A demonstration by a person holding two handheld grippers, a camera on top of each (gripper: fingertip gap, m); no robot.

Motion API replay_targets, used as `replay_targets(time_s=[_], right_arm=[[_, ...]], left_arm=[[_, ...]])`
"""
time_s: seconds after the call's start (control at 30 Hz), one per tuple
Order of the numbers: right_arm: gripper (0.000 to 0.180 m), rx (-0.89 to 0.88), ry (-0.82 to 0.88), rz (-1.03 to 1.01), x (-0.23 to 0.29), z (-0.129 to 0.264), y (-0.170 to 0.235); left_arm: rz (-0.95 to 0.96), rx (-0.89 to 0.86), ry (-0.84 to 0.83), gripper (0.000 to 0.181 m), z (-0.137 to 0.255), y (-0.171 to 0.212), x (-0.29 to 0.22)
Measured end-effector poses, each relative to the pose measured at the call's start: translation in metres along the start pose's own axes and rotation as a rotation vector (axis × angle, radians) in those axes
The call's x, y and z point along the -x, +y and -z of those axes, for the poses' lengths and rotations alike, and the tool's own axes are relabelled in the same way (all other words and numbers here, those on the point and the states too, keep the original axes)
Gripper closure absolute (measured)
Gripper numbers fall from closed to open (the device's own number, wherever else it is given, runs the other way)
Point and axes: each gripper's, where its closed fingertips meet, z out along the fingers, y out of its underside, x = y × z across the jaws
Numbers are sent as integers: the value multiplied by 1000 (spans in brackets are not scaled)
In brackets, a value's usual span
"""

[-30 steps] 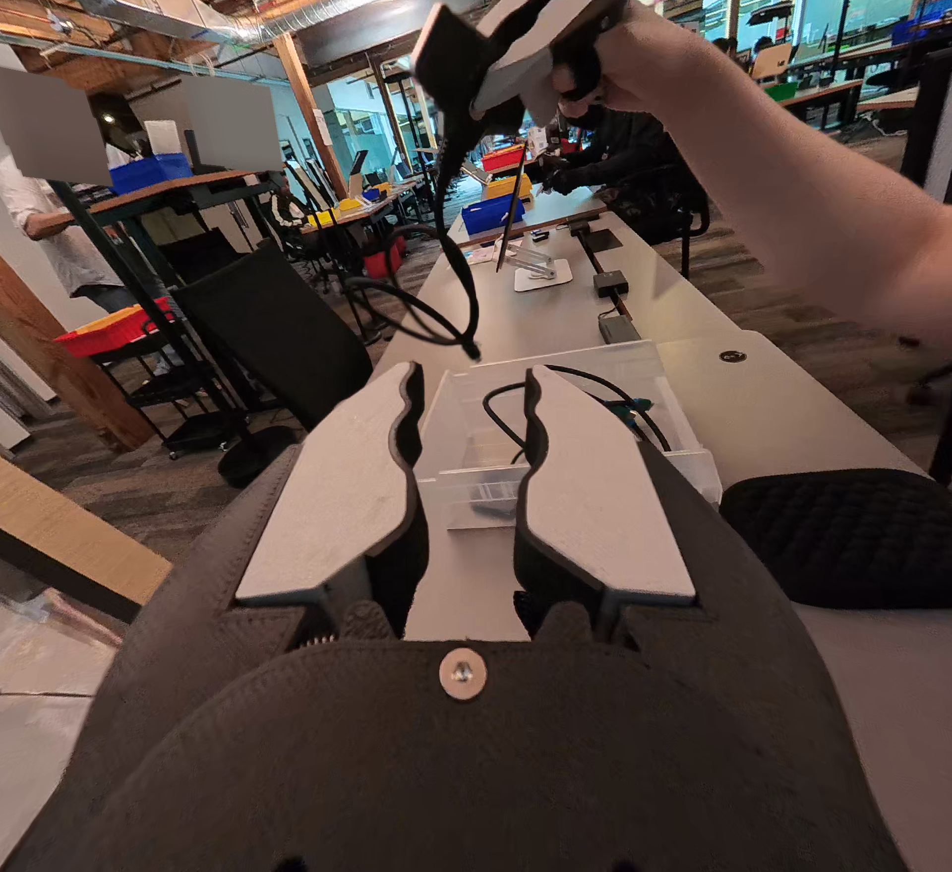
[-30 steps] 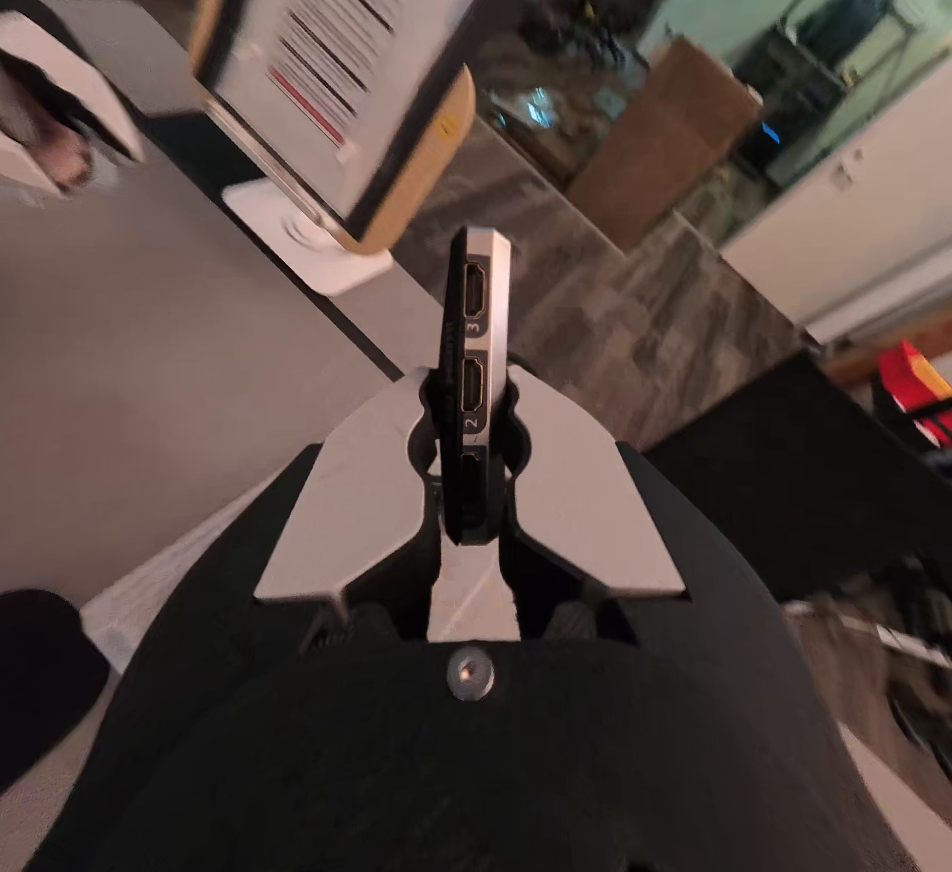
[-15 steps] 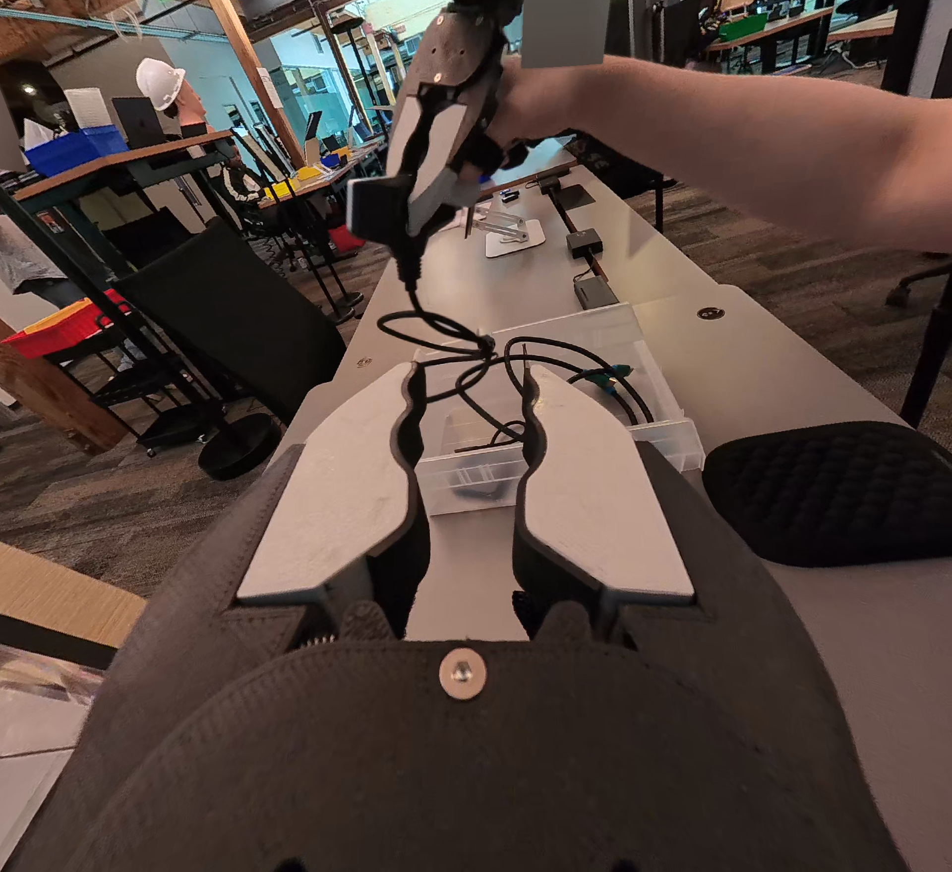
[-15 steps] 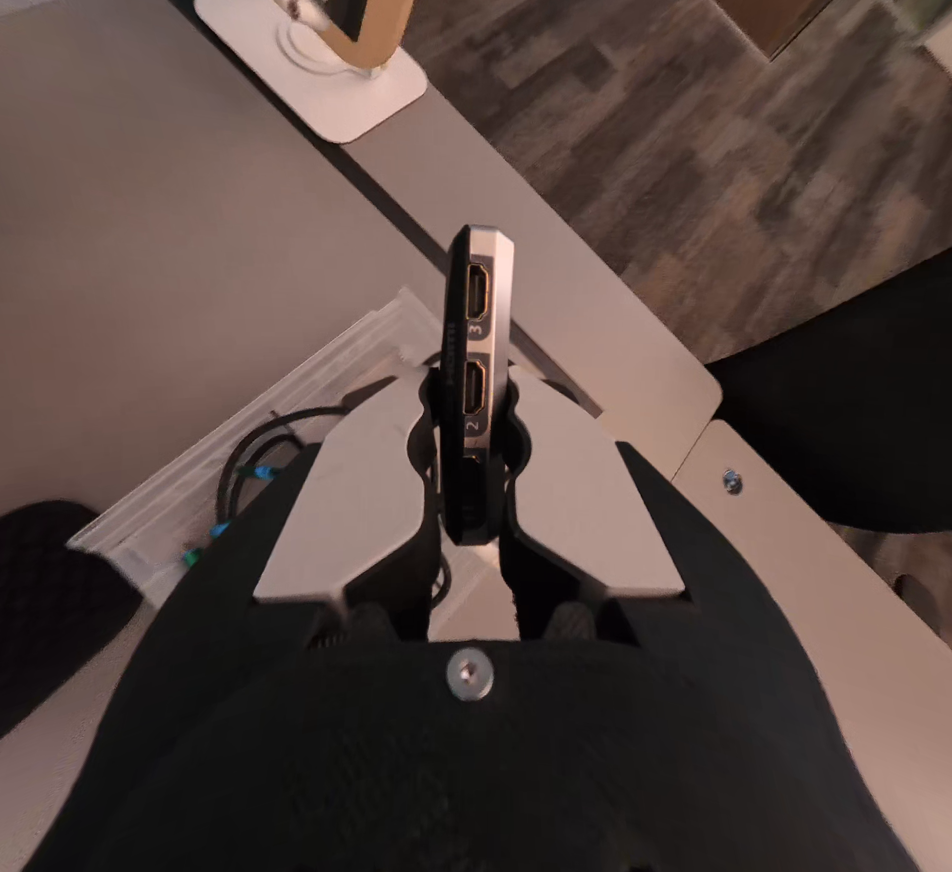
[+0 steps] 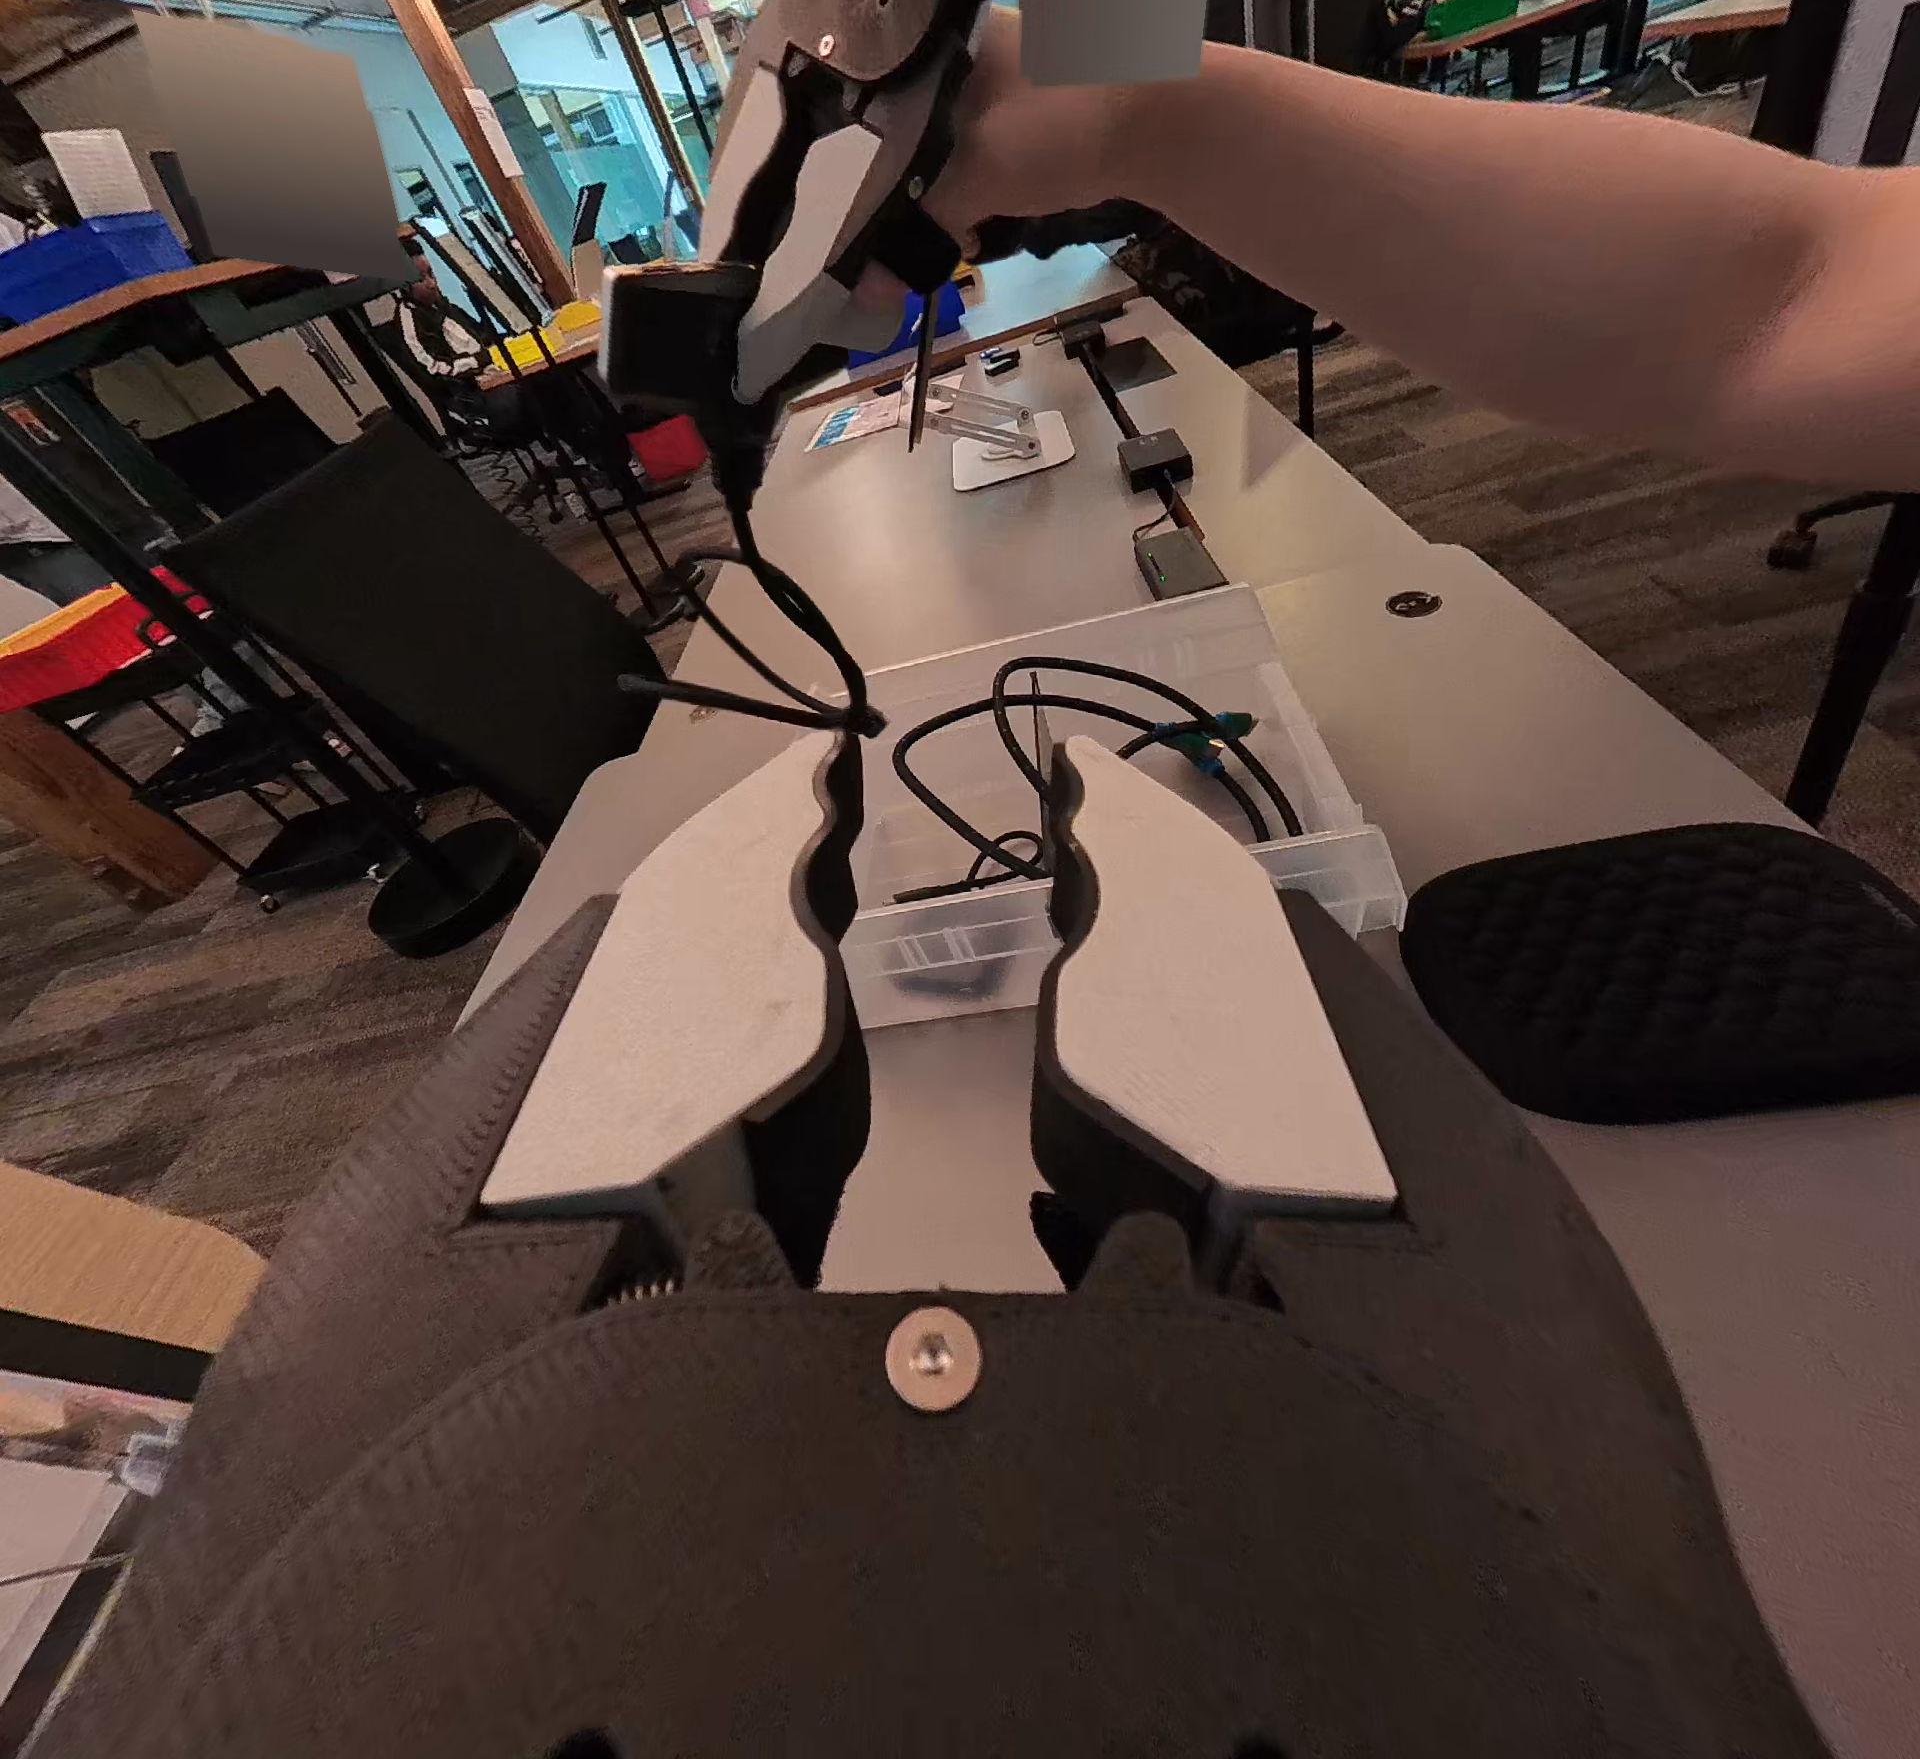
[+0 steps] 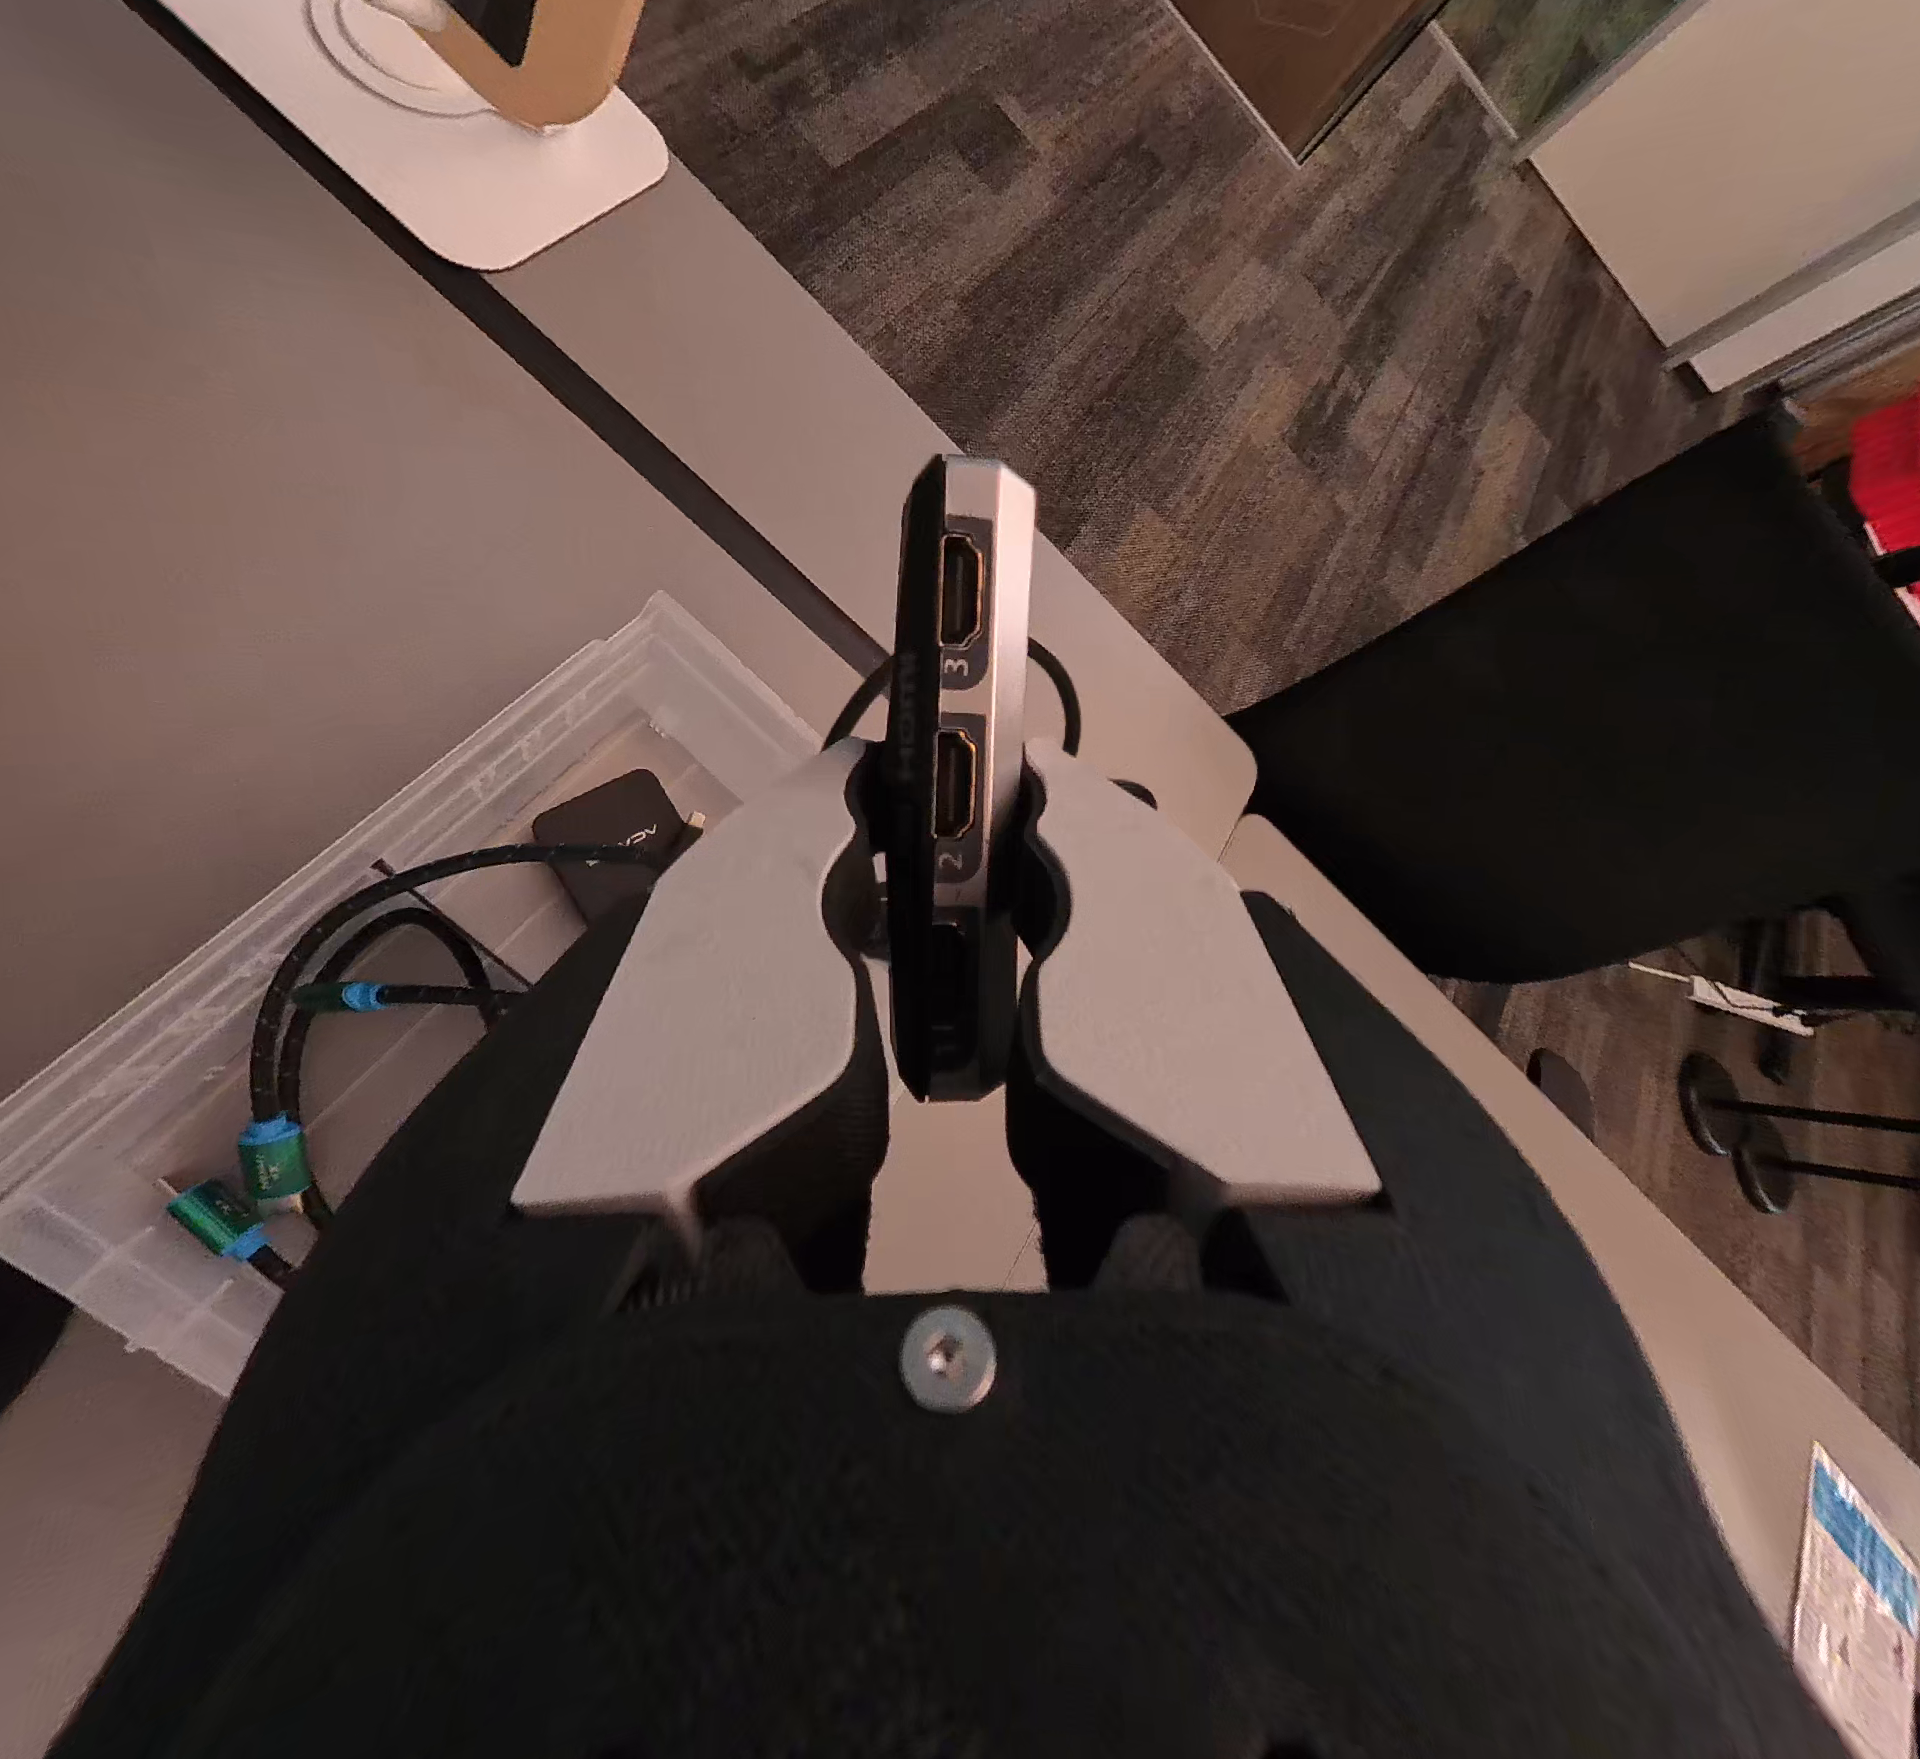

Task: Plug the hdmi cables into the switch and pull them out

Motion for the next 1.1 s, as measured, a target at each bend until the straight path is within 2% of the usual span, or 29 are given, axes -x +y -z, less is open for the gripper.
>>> replay_targets(time_s=[0.13,0.3,0.47,0.67,0.77,0.87,0.97,1.1], right_arm=[[157,35,-10,-23,18,5,6],[157,197,-3,10,57,6,17],[157,305,23,-86,73,16,19],[157,358,230,-157,29,6,20],[157,346,210,-247,13,-12,21],[157,371,219,-254,7,-23,23],[157,404,178,-221,21,-37,25],[157,534,13,-184,61,-46,42]], left_arm=[[4,0,5,148,-1,0,-1],[11,0,4,148,-1,1,0],[8,10,10,148,-3,2,-1],[7,16,7,148,-5,3,-1],[-2,27,6,148,-5,4,-2],[-9,27,6,149,-5,3,-3],[-1,23,9,149,-5,4,-2],[1,33,7,149,-4,7,0]])
